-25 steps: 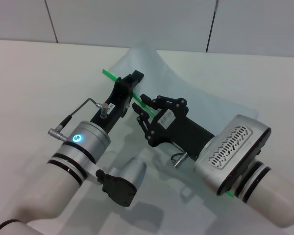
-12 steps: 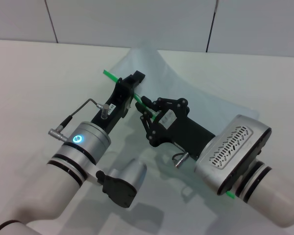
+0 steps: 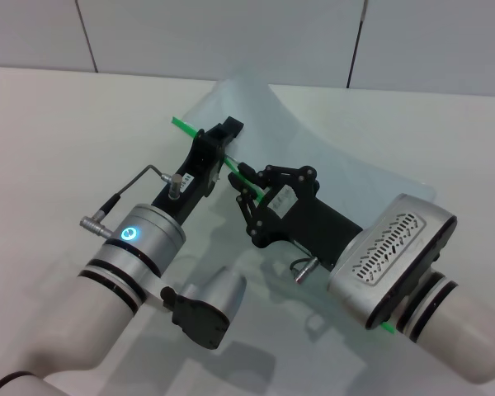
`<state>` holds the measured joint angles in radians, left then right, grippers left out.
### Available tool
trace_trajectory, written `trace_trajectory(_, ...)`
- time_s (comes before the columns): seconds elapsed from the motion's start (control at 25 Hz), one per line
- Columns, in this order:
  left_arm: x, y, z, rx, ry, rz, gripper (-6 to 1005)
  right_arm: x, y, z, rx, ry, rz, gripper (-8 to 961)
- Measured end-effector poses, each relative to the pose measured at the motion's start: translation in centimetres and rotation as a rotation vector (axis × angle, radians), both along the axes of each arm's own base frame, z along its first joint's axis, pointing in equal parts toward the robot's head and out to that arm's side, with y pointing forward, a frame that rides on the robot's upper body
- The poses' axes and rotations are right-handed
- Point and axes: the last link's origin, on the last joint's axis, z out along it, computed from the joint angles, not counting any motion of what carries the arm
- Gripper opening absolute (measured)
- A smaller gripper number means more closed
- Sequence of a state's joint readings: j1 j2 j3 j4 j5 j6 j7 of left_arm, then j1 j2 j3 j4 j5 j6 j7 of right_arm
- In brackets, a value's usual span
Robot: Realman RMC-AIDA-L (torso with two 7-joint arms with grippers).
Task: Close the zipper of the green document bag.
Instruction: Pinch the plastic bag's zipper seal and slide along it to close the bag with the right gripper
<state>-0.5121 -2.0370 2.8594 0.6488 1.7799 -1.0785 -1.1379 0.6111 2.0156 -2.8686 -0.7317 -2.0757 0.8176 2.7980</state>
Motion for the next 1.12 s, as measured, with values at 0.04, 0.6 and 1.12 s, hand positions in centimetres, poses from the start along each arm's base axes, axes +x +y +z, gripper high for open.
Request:
trace_trajectory(0.04,0.00,0.00,0.00,0.000,0.000,0.000,73,0.00,0.00,0.00,0.000,0.000,0.000,123)
trace_trajectory(0.6,0.11,0.04,0.25,0.011,-0.016,-0.005,74,0.25,-0.08,0.03,0.001,-0.001,-0.007,134)
trace_trajectory(1.12,0.09,0.01,0.38,0.017,-0.023,-0.006,76,0.77,-0.22,0.44,0.027,0.014,-0.010,145)
